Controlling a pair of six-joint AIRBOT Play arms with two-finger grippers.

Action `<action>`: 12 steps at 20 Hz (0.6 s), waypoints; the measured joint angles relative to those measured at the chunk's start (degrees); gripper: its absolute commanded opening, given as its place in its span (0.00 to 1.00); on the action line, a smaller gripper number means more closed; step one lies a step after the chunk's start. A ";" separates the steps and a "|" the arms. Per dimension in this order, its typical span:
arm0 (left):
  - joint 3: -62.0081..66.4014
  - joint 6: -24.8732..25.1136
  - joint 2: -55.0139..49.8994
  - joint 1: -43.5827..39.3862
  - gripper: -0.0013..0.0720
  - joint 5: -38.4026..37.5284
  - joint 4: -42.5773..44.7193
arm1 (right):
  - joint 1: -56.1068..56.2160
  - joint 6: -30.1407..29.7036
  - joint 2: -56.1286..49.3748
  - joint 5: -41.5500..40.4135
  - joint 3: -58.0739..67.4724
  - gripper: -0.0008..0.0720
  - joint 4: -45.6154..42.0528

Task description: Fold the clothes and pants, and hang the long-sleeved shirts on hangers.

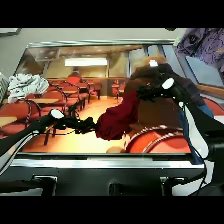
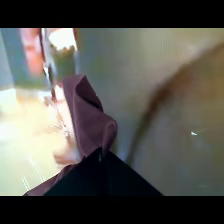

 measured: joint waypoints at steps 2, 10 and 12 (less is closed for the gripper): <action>0.00 -0.46 -0.28 -0.17 0.04 1.38 -0.37 | 0.00 0.02 0.52 0.02 0.00 0.05 -0.13; 2.27 -1.03 1.70 2.95 0.03 2.51 -0.07 | 0.02 0.26 5.84 0.04 0.24 0.05 -2.54; 5.22 -1.03 4.28 6.32 0.03 0.55 1.40 | 0.02 0.79 9.20 0.07 1.33 0.05 -5.53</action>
